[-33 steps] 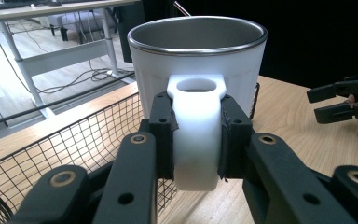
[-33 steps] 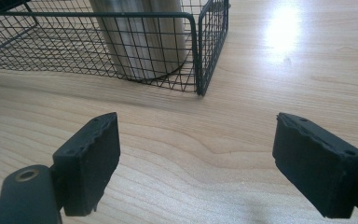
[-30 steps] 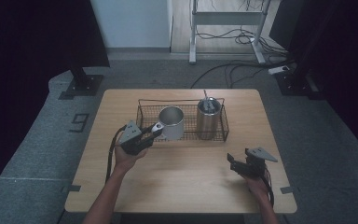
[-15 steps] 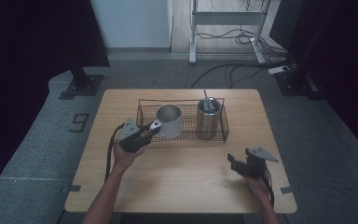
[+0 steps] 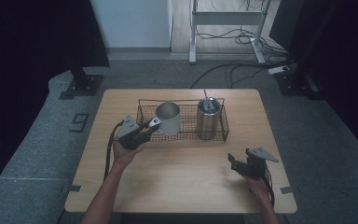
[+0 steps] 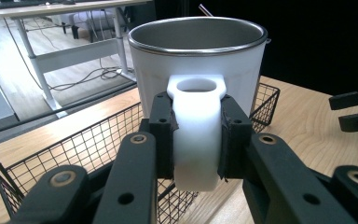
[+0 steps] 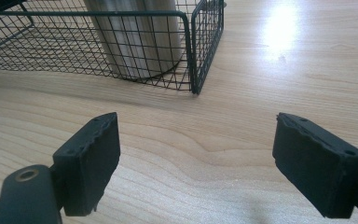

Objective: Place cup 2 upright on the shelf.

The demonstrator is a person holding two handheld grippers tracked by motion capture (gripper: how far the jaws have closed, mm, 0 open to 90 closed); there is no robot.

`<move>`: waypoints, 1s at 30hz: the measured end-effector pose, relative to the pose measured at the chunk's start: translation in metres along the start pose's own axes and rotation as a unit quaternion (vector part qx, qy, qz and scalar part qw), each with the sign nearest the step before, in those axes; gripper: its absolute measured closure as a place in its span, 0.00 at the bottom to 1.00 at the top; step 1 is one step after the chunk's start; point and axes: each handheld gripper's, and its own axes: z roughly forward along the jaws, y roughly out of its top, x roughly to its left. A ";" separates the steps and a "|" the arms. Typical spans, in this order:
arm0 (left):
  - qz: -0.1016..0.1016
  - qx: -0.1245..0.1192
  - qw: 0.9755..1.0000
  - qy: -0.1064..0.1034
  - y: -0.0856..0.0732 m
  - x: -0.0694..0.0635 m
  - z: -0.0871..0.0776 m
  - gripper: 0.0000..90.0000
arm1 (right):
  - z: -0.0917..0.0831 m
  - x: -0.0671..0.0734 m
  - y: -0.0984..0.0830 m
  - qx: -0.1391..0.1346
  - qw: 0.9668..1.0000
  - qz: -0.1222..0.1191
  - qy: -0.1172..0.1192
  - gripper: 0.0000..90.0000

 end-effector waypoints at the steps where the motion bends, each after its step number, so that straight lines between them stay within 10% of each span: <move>1: 0.000 0.001 1.000 0.000 0.000 0.001 0.001 0.80 | 0.000 0.000 0.000 0.000 1.000 0.000 0.000 0.16; 30: -0.017 0.021 1.000 0.016 -0.012 0.024 0.019 0.80 | 0.003 -0.001 -0.002 0.005 1.000 0.001 -0.002 0.16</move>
